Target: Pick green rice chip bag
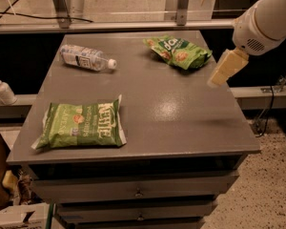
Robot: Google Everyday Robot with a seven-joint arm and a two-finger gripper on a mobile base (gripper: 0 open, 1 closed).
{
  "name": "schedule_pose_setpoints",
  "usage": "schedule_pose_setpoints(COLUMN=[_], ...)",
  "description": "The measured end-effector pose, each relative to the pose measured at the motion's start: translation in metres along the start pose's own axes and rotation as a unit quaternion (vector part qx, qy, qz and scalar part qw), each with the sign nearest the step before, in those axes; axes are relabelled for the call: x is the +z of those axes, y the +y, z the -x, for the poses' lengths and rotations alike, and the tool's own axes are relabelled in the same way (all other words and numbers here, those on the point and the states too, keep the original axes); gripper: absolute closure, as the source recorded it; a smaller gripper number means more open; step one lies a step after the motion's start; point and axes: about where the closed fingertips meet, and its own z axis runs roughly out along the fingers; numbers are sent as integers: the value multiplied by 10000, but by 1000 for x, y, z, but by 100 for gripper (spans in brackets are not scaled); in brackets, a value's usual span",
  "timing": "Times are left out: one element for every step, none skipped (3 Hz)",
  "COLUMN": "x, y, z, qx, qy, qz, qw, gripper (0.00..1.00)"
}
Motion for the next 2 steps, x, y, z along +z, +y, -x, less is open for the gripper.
schedule_pose_setpoints(x=[11,29], y=[-13,-16], z=[-2,-2], qx=[220,394], qy=[-42,-131], qz=[-26,93], qw=[9997,9991], gripper=[0,0])
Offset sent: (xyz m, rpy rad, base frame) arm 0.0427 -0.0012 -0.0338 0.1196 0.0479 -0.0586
